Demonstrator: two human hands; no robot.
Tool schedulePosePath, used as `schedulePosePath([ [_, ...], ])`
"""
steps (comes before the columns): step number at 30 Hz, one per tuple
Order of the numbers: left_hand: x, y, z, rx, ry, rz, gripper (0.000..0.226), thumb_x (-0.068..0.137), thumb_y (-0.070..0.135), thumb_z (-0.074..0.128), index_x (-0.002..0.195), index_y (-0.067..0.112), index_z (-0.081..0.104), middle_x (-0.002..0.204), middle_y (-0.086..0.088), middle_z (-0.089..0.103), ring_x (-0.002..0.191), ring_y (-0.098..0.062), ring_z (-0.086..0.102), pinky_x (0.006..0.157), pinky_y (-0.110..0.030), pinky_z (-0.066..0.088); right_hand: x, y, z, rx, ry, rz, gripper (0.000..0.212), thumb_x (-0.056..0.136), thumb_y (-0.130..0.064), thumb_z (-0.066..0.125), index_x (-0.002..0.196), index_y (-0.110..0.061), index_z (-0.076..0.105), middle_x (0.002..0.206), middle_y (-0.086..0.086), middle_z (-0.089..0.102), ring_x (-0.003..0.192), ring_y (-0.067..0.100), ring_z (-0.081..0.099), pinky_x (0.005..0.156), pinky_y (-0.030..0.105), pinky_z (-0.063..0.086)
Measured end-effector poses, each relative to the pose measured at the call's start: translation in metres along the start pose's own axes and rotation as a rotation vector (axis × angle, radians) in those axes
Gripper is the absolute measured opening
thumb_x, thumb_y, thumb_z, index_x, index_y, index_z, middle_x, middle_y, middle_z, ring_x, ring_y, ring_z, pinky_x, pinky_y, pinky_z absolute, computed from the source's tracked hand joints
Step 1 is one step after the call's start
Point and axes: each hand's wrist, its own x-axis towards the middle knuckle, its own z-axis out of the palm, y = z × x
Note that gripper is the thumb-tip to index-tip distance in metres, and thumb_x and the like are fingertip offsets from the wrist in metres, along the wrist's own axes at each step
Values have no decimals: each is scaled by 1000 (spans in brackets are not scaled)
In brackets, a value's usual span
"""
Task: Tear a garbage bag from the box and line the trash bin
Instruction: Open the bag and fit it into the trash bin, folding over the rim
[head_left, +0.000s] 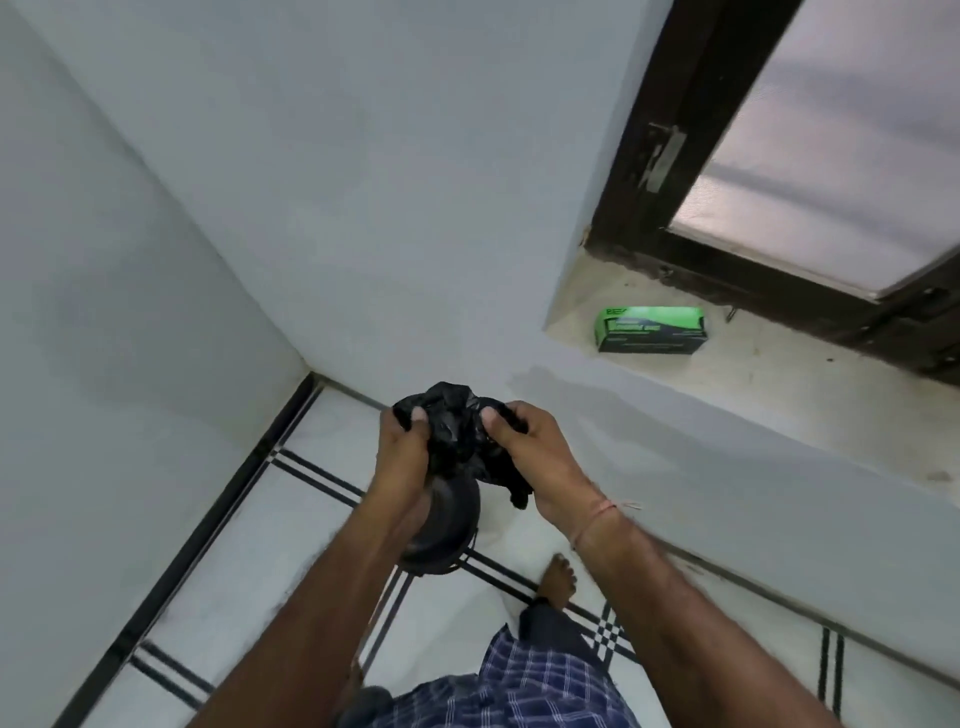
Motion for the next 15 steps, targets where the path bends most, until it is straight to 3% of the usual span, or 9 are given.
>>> schedulePosePath([
  [1, -2, 4, -22, 12, -67, -17, 36, 105, 40, 57, 124, 10, 61, 120, -21, 73, 110, -35, 73, 95, -54, 59, -5, 7, 20, 1, 9, -12, 32, 100, -30, 69, 103, 2, 66, 85, 10, 69, 78, 24, 67, 72, 42, 65],
  [3, -8, 11, -70, 248, -230, 38, 46, 95, 48, 70, 118, 7, 70, 109, -18, 78, 101, -31, 77, 90, -49, 63, -18, 16, 60, 3, 18, -38, 29, 100, -27, 70, 101, 2, 68, 83, 11, 70, 71, 21, 67, 59, 29, 60],
  [5, -6, 12, -113, 410, -241, 66, 33, 92, 38, 77, 107, 9, 77, 97, -12, 81, 94, -28, 79, 88, -47, 64, -30, 23, 91, 44, 34, -42, 27, 98, -22, 73, 107, 3, 71, 92, 12, 74, 82, 20, 71, 73, 29, 62],
  [7, -7, 16, -158, 366, -180, 17, 20, 97, 29, 71, 107, 12, 77, 99, -13, 81, 96, -31, 78, 88, -48, 63, -48, 33, 124, 62, 61, -30, 25, 95, -19, 76, 108, 2, 73, 95, 10, 76, 88, 19, 72, 85, 34, 61],
  [9, -10, 22, -195, 273, -123, -51, 18, 104, 25, 61, 111, 13, 72, 112, -19, 77, 96, -34, 75, 85, -50, 62, -66, 43, 152, 27, 87, -20, 22, 93, -18, 78, 105, 1, 75, 89, 5, 76, 83, 15, 71, 74, 26, 60],
  [11, -16, 29, -225, 148, -98, -108, 20, 108, 23, 54, 107, 12, 70, 115, -20, 74, 84, -29, 73, 72, -41, 61, -80, 50, 179, -12, 120, -27, 16, 93, -15, 78, 100, 0, 76, 82, 1, 75, 78, 12, 70, 69, 21, 57],
  [13, -25, 36, -250, 117, -169, -130, 30, 105, 38, 57, 108, 12, 72, 110, -16, 78, 80, -26, 76, 60, -33, 59, -91, 54, 206, -19, 144, -51, 14, 92, -12, 78, 98, 0, 76, 83, 1, 75, 80, 14, 71, 78, 28, 60],
  [15, -33, 37, -263, 249, -275, -137, 48, 91, 53, 70, 112, 11, 75, 102, -12, 81, 90, -28, 79, 66, -33, 62, -96, 53, 221, 1, 128, -70, 15, 91, -11, 79, 102, -1, 74, 89, 3, 75, 85, 16, 72, 85, 32, 61],
])
